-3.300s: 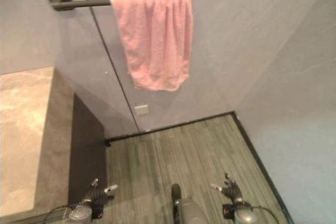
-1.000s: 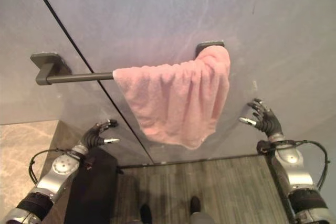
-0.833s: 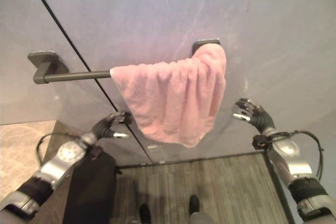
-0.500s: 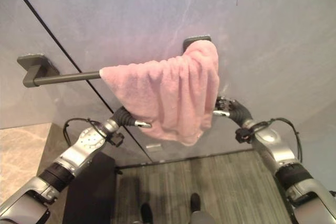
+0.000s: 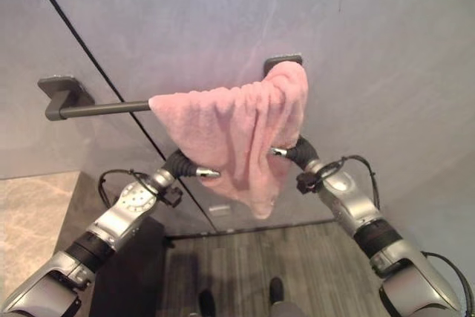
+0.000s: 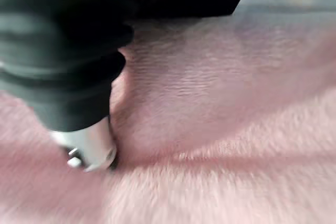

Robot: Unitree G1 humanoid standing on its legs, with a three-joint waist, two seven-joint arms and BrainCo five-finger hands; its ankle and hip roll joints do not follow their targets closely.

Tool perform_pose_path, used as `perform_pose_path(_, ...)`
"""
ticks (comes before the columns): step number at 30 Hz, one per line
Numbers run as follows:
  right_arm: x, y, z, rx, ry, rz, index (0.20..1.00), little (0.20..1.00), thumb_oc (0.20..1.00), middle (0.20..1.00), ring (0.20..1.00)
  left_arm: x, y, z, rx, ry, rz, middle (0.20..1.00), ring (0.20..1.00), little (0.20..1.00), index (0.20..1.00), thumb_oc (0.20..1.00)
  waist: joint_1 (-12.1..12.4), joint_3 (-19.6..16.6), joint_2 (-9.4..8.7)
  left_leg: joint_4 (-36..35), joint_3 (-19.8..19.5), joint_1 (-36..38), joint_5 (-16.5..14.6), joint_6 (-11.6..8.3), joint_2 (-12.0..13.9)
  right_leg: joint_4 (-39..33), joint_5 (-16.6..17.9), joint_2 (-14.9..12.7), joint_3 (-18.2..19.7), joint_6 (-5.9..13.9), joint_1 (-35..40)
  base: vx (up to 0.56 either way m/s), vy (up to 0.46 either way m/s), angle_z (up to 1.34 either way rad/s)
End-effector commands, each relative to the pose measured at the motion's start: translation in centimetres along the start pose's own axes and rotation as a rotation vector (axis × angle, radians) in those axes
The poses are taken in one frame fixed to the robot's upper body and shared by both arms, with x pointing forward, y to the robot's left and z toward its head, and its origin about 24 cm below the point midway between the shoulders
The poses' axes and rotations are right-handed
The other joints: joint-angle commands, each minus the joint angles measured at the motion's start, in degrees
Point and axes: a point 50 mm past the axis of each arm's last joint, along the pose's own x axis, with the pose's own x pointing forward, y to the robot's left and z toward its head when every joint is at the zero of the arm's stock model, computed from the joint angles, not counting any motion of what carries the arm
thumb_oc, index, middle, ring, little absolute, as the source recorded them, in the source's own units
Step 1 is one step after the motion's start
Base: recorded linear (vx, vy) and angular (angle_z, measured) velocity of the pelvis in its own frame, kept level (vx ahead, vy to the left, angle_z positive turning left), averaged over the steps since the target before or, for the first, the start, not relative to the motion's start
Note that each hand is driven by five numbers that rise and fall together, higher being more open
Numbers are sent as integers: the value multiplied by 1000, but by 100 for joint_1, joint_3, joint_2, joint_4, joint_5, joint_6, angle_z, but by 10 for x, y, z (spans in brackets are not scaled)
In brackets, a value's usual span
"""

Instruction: Put brush and paste in cup on sink, flatten towel.

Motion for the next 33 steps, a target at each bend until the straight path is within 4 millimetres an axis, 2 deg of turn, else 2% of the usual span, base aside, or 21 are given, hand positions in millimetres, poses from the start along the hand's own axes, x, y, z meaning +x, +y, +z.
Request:
perform_pose_path(1, 27, 18, 72, -7, -327, 27, 200, 200, 200, 200, 200, 8, 21, 19, 28, -98, 106, 200, 200, 200, 200, 200, 258, -237, -430, 28, -75, 239, -45, -194, -15, 38, -142, -377, -120, 543, 354, 0, 0, 0)
perform_pose_path(5, 1, 21, 74, 10, -413, 28, 200, 200, 200, 200, 200, -15, 32, 22, 26, -129, 188, 200, 200, 200, 200, 200, 292, -325, -511, 28, -81, 272, -113, -166, -31, 38, -143, -414, -145, 570, 388, 18, 29, 1)
perform_pose_path(9, -23, 26, 88, -30, -495, 82, 200, 200, 200, 200, 200, -37, 41, 39, 51, -203, 214, 200, 200, 200, 200, 200, 324, -384, -595, 28, -111, 279, -153, -140, -51, 38, -141, -444, -158, 589, 407, 23, 17, 4)
perform_pose_path(13, -36, 34, 101, -38, -572, 129, 200, 200, 200, 200, 200, -50, 45, 53, 33, -271, 240, 200, 200, 200, 200, 200, 343, -393, -653, 28, -122, 263, -168, -132, -67, 38, -125, -465, -158, 600, 407, 9, 19, 15)
perform_pose_path(14, -44, 44, 110, -25, -625, 194, 200, 200, 200, 200, 200, -59, 46, 64, 20, -328, 254, 200, 200, 200, 200, 200, 369, -365, -690, 28, -132, 236, -172, -130, -71, 47, -116, -479, -155, 608, 383, 7, 23, 11)
perform_pose_path(16, -46, 53, 112, -13, -635, 250, 200, 200, 200, 200, 200, -66, 46, 68, 1, -350, 270, 200, 200, 200, 200, 200, 402, -363, -719, 28, -143, 214, -178, -125, -78, 49, -121, -493, -154, 609, 373, 4, 15, 2)
perform_pose_path(20, -41, 63, 109, -34, -596, 319, 200, 200, 200, 200, 200, -74, 48, 66, 28, -332, 289, 200, 200, 200, 200, 200, 457, -346, -747, 28, -168, 182, -174, -115, -89, 44, -101, -519, -165, 614, 353, 2, 13, 2)
perform_pose_path(23, -28, 66, 104, -96, -557, 289, 200, 200, 200, 200, 200, -77, 51, 54, 15, -277, 320, 200, 200, 200, 200, 200, 545, -302, -750, 28, -205, 157, -179, -87, -127, 41, -89, -542, -194, 616, 350, -1, 24, 2)
perform_pose_path(26, -22, 69, 97, -77, -548, 247, 200, 200, 200, 200, 200, -76, 51, 31, -49, -182, 351, 200, 200, 200, 200, 200, 565, -265, -713, 28, -228, 137, -170, -72, -150, 50, -85, -564, -220, 619, 343, -2, 23, 3)
perform_pose_path(27, -22, 69, 97, -77, -548, 246, 200, 200, 200, 200, 200, -76, 51, 31, -49, -182, 351, 200, 200, 200, 200, 200, 567, -264, -715, 28, -229, 136, -170, -72, -151, 49, -86, -564, -222, 619, 344, 0, 0, 0)
perform_pose_path(29, -20, 68, 91, -62, -535, 216, 200, 200, 200, 200, 200, -75, 50, 15, -36, -99, 345, 200, 200, 200, 200, 200, 553, -245, -703, 28, -238, 121, -164, -62, -154, 58, -87, -567, -225, 620, 339, 0, 0, 0)
perform_pose_path(31, -20, 67, 86, -61, -521, 193, 200, 200, 200, 200, 200, -74, 48, 3, -14, -37, 331, 498, 498, 498, 498, 498, 537, -246, -695, 28, -229, 126, -173, -54, -155, 65, -83, -568, -223, 625, 334, 0, 0, 0)
perform_pose_path(32, -19, 65, 75, -39, -488, 159, 200, 200, 200, 200, 200, -75, 44, -13, -4, 45, 322, 884, 884, 884, 884, 884, 505, -252, -681, 28, -212, 142, -177, -43, -146, 72, -82, -568, -207, 625, 333, 0, 0, 0)
perform_pose_path(33, -19, 64, 75, -39, -488, 159, 200, 200, 200, 200, 200, -75, 44, -13, -4, 45, 321, 884, 884, 884, 884, 884, 510, -252, -682, 28, -210, 143, -178, -43, -146, 72, -83, -568, -206, 625, 333, 0, 0, 0)
